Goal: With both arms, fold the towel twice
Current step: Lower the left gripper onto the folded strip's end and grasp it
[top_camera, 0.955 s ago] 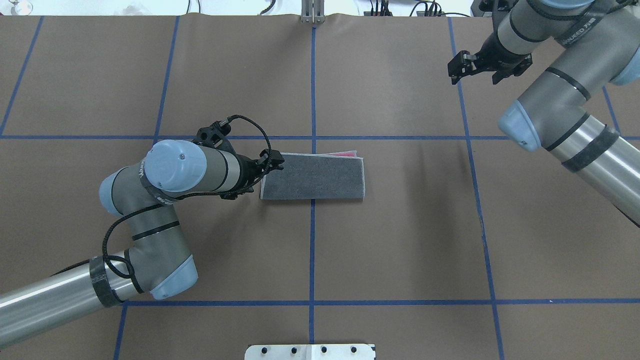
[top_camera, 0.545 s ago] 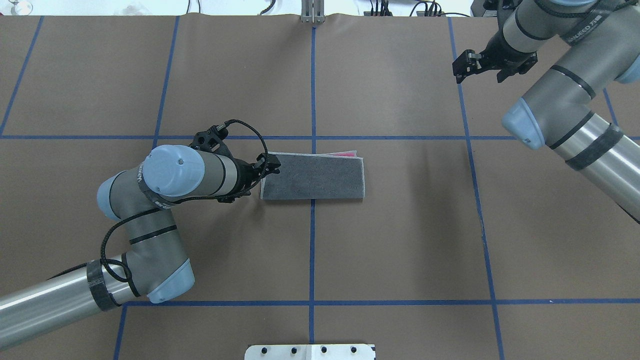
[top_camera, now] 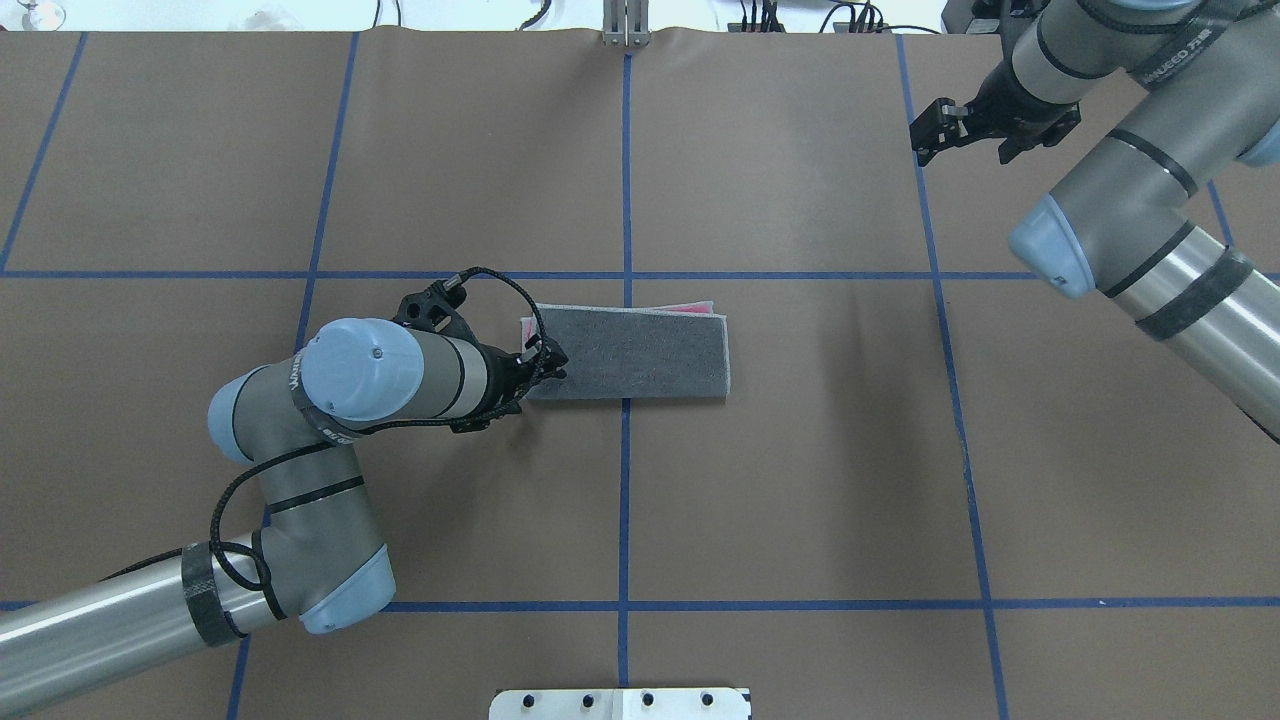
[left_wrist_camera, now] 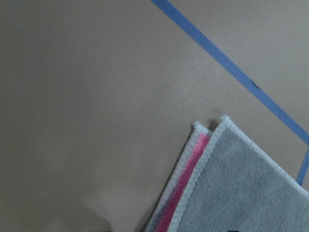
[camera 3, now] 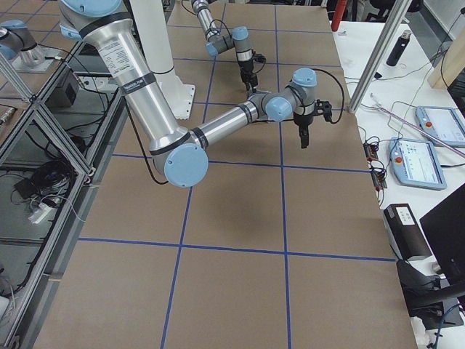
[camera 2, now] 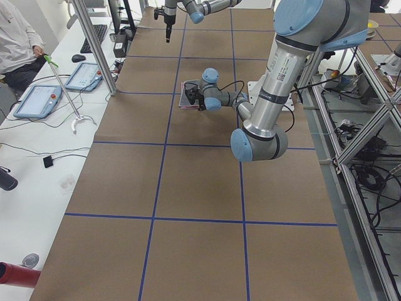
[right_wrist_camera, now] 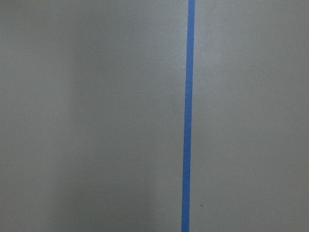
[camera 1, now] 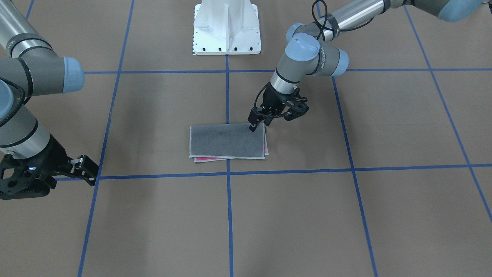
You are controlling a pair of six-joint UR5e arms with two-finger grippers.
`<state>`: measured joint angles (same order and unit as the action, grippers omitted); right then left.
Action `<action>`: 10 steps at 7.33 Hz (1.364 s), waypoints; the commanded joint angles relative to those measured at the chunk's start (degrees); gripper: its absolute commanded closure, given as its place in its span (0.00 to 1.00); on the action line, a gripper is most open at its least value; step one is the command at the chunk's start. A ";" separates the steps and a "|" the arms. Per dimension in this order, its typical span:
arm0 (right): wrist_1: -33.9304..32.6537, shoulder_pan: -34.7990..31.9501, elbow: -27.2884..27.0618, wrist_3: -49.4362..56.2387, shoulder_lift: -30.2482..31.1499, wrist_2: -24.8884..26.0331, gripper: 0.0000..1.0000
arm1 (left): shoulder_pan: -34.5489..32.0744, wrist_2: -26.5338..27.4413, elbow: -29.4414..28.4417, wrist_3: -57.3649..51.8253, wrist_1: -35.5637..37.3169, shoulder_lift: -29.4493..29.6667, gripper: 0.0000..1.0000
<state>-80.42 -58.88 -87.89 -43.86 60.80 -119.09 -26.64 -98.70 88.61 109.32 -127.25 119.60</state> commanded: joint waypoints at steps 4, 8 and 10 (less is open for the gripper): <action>0.09 0.00 -0.27 0.00 0.10 0.00 0.01 | 0.01 -0.09 1.92 1.94 -0.01 -0.68 0.47; 0.44 0.00 -0.36 0.00 0.54 0.00 0.01 | 0.01 -0.09 1.47 8.85 -0.01 -0.68 0.36; 0.53 0.00 -0.36 0.00 0.81 0.00 0.01 | -0.08 0.00 1.39 11.52 0.07 -0.86 0.36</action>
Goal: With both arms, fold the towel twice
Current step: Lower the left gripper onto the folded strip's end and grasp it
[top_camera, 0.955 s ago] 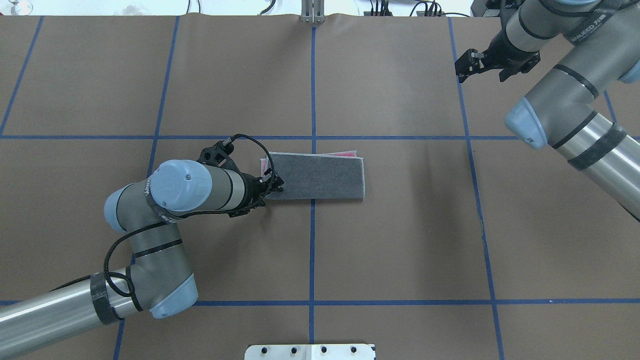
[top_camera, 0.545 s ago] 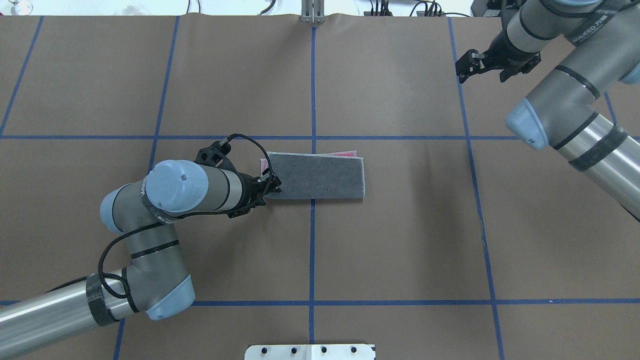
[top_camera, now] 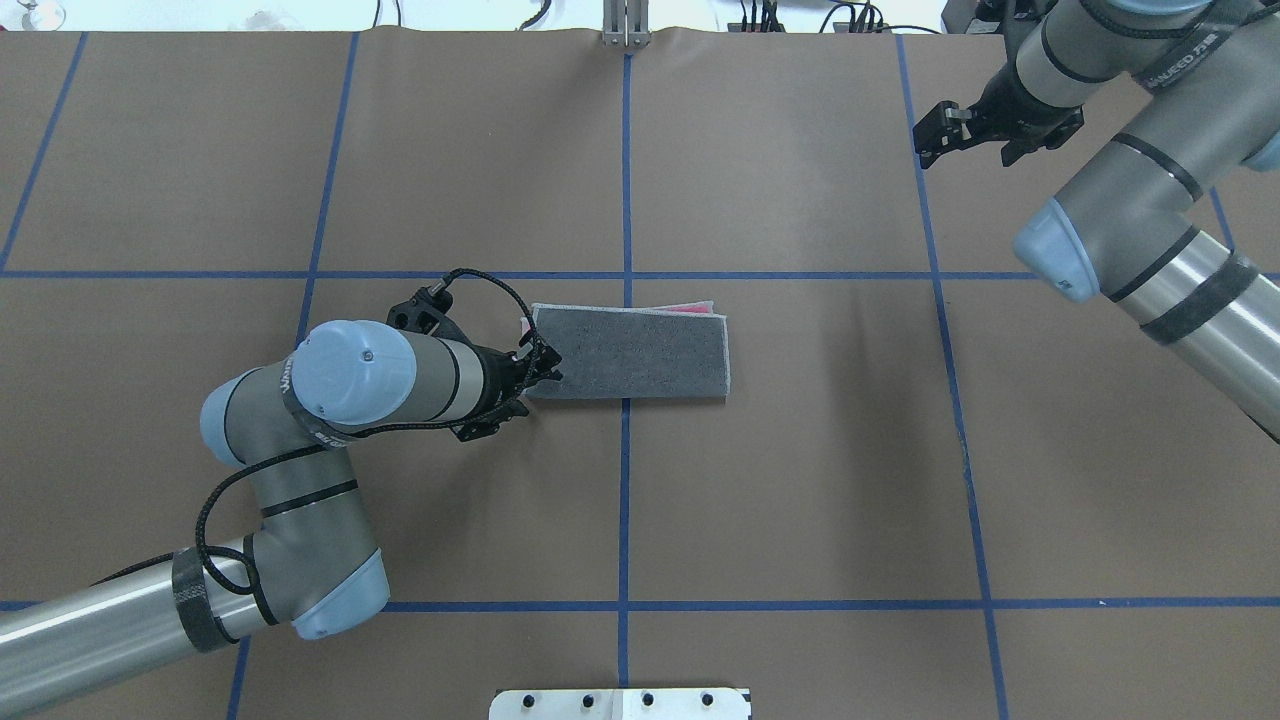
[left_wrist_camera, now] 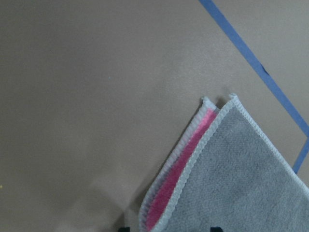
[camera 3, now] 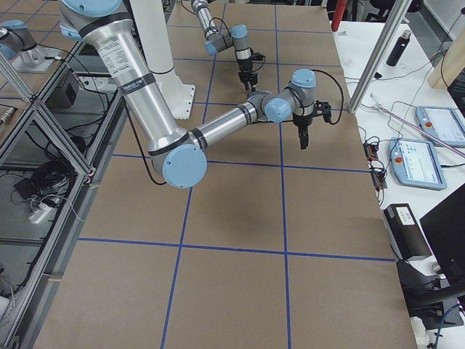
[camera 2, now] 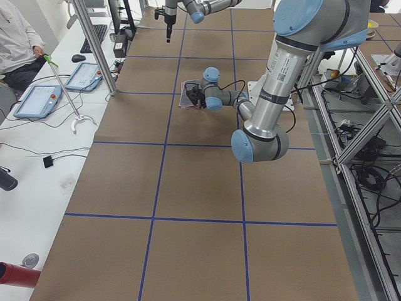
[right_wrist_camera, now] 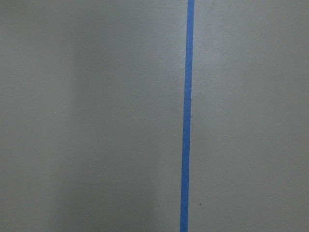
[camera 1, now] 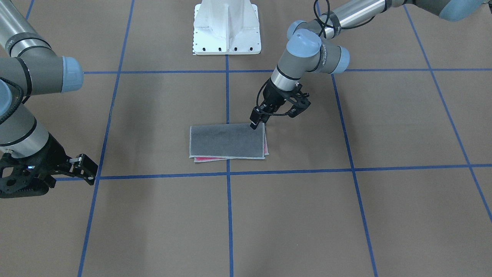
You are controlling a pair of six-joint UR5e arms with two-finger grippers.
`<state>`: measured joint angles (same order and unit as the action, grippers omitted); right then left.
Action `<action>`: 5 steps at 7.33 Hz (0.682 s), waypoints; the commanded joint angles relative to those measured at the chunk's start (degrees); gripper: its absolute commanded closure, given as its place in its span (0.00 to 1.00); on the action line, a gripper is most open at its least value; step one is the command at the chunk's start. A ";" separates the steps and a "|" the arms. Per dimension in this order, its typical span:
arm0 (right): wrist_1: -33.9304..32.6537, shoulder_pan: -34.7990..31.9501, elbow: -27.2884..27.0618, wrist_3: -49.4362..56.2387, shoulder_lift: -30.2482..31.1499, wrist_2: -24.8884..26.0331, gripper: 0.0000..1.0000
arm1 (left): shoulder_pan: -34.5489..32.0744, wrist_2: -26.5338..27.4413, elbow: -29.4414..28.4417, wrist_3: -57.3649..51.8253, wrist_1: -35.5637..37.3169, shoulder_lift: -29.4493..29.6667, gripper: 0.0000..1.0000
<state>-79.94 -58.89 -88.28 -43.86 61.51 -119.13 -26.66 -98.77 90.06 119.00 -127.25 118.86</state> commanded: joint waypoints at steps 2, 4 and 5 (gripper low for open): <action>0.05 0.00 -0.05 0.00 0.11 0.04 0.01 | -0.23 0.24 0.03 6.05 0.07 -0.30 0.36; 0.05 0.00 -0.05 0.00 0.11 0.04 0.01 | -0.67 1.20 -0.06 10.18 0.07 -0.30 0.36; 0.05 0.00 -0.05 0.00 0.11 -0.05 0.01 | -0.67 1.73 -0.14 10.37 0.07 -0.30 0.37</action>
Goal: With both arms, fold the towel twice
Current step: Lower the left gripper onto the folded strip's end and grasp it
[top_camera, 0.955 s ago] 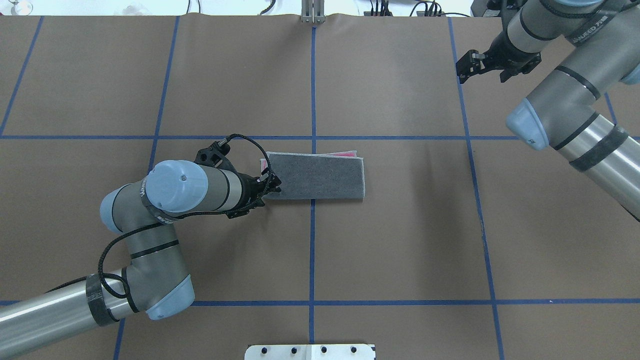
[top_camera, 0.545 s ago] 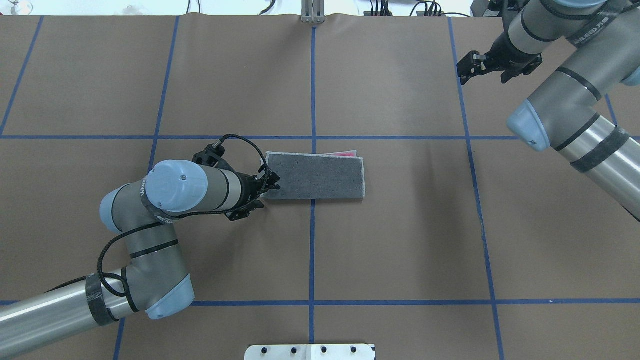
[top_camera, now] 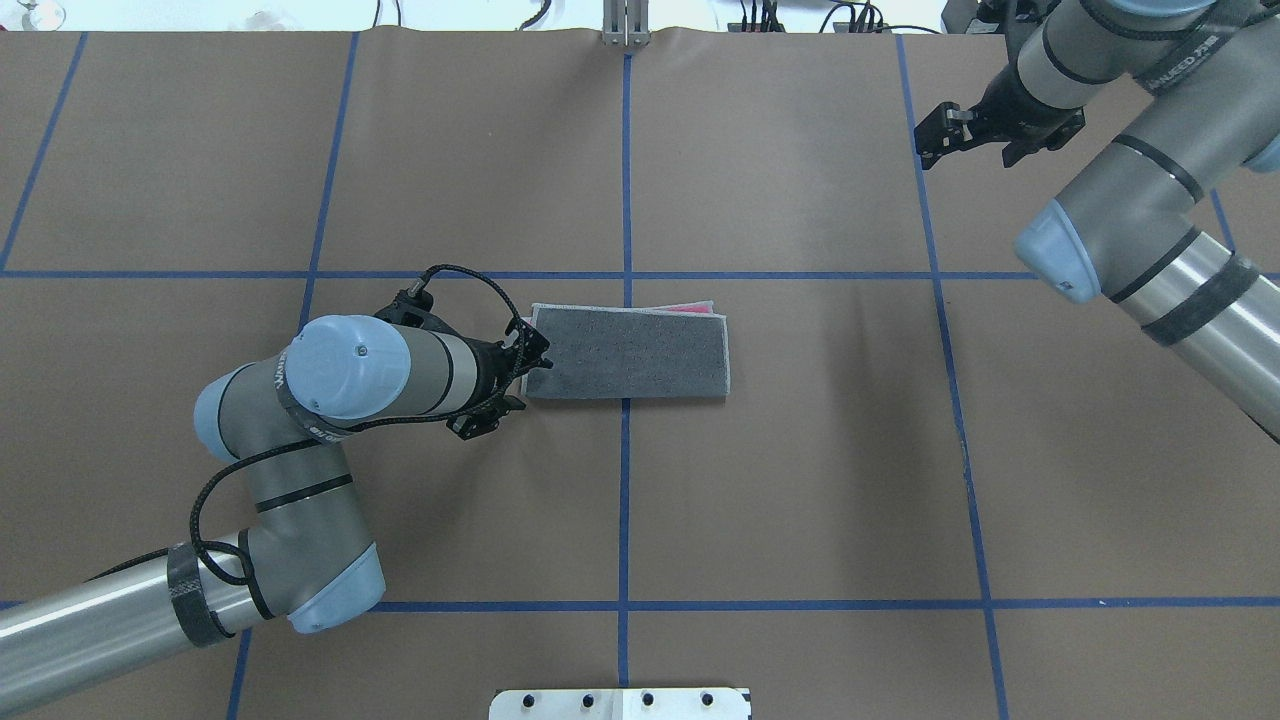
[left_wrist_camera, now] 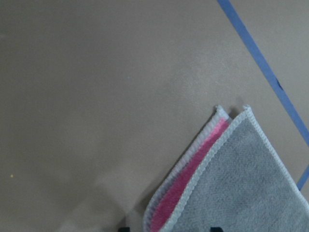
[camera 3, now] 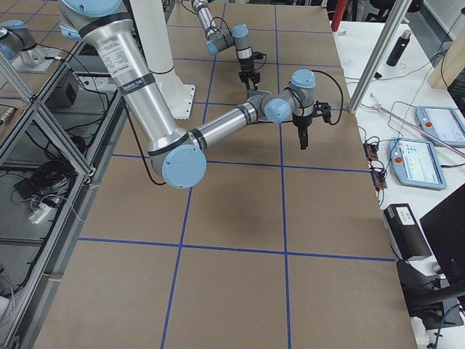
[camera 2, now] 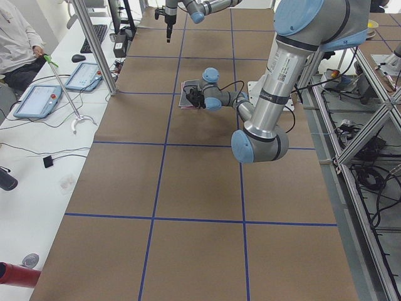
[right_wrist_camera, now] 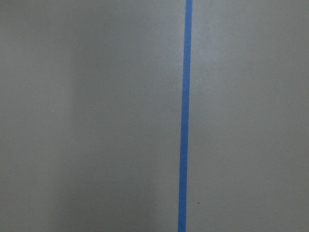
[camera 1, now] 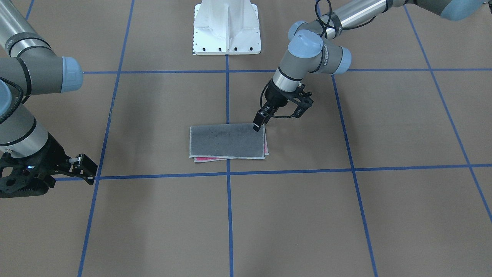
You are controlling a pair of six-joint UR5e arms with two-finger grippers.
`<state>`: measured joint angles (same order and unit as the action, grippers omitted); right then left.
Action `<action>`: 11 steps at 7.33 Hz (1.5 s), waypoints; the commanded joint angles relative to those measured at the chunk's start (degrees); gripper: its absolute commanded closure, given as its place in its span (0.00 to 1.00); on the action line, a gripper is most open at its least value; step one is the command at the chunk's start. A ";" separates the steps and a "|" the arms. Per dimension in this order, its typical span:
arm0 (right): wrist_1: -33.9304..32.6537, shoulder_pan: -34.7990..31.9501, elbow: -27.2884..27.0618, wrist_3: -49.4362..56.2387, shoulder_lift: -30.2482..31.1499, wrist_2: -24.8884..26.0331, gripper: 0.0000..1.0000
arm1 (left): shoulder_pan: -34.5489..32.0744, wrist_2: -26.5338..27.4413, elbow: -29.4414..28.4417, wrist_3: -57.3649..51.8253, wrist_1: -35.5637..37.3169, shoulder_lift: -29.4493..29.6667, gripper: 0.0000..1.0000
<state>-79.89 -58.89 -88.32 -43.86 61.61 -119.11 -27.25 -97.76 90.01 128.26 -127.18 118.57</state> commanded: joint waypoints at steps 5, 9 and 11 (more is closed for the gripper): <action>0.00 0.00 -0.36 0.00 0.00 0.11 0.01 | 0.27 0.91 -0.27 1.99 -0.09 -0.01 0.59; 0.00 0.00 -1.23 0.00 0.70 0.02 0.01 | 0.10 0.82 0.43 1.12 -0.09 -0.01 1.00; 0.00 0.00 -1.15 0.00 1.14 0.02 0.01 | -1.65 0.73 0.69 -6.73 -0.18 0.00 1.00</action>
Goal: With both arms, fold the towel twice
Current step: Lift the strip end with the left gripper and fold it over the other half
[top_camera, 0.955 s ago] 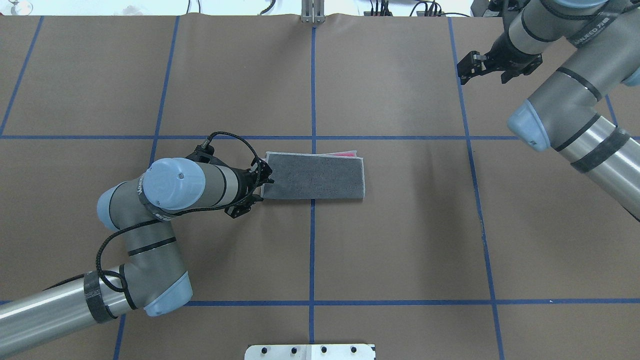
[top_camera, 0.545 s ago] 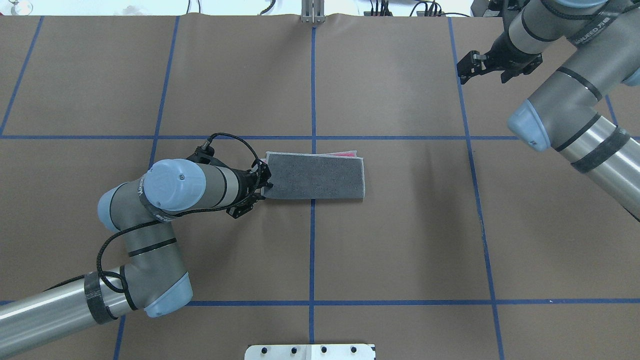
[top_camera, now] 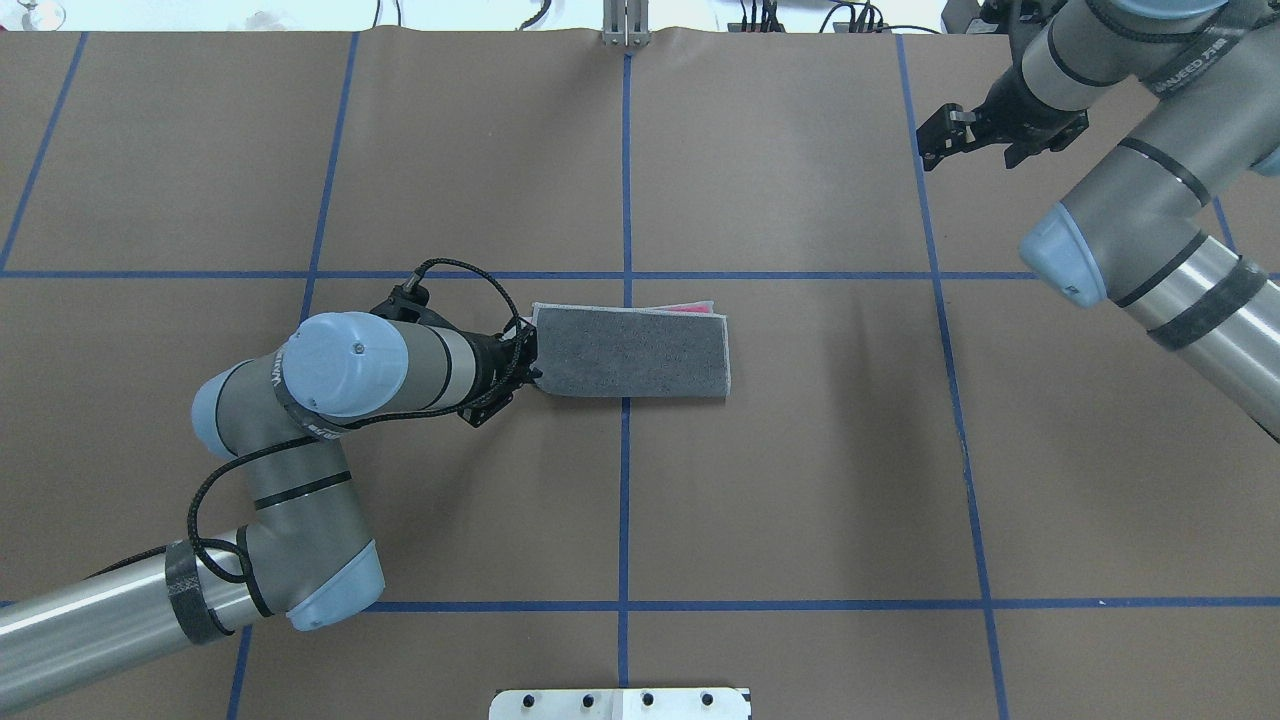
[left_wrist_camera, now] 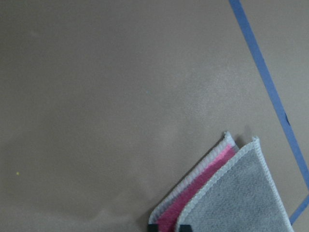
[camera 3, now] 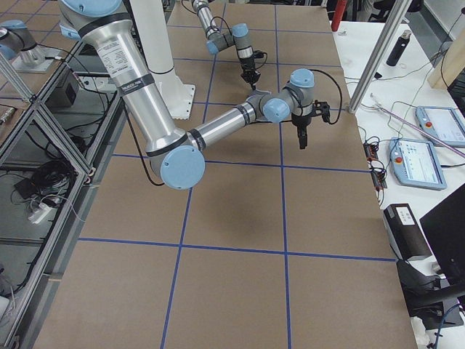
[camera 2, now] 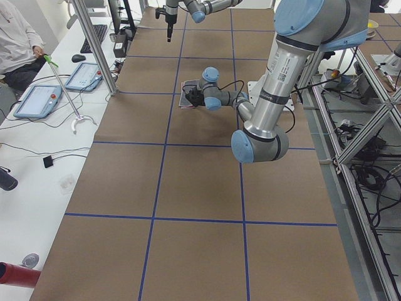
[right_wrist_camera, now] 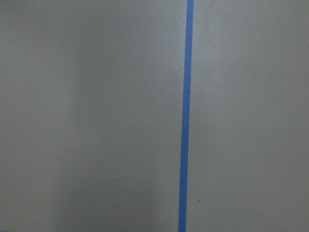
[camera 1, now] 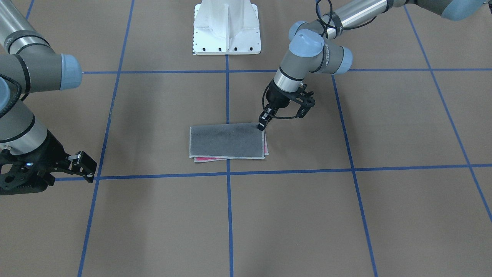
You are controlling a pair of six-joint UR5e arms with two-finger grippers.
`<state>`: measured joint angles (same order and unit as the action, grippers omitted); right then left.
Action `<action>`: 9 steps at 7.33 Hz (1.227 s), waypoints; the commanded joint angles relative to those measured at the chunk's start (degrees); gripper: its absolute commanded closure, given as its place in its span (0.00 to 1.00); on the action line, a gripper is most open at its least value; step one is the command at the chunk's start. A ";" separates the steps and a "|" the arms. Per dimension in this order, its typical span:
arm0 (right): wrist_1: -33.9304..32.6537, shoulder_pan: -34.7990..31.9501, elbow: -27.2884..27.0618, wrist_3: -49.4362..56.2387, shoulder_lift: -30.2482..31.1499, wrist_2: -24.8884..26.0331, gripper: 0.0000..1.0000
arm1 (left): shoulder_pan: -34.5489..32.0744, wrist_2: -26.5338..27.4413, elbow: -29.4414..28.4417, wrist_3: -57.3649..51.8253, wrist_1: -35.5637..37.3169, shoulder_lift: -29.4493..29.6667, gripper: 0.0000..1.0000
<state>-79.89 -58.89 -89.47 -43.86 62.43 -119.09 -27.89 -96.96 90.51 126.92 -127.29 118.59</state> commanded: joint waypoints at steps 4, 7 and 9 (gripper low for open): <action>0.00 0.00 -0.09 0.00 0.33 0.00 0.01 | -5.24 -0.60 6.57 -19.83 -0.94 -8.51 1.00; 0.00 0.00 -0.09 0.00 0.24 0.00 0.01 | -4.46 0.01 10.21 -23.99 -2.01 -11.64 1.00; 0.00 0.00 -0.09 0.00 0.24 0.00 0.01 | -4.02 0.11 7.15 -23.91 -1.65 -7.87 1.00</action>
<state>-79.89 -58.89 -89.56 -43.86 62.67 -119.09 -32.29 -97.00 99.42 103.10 -129.11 108.73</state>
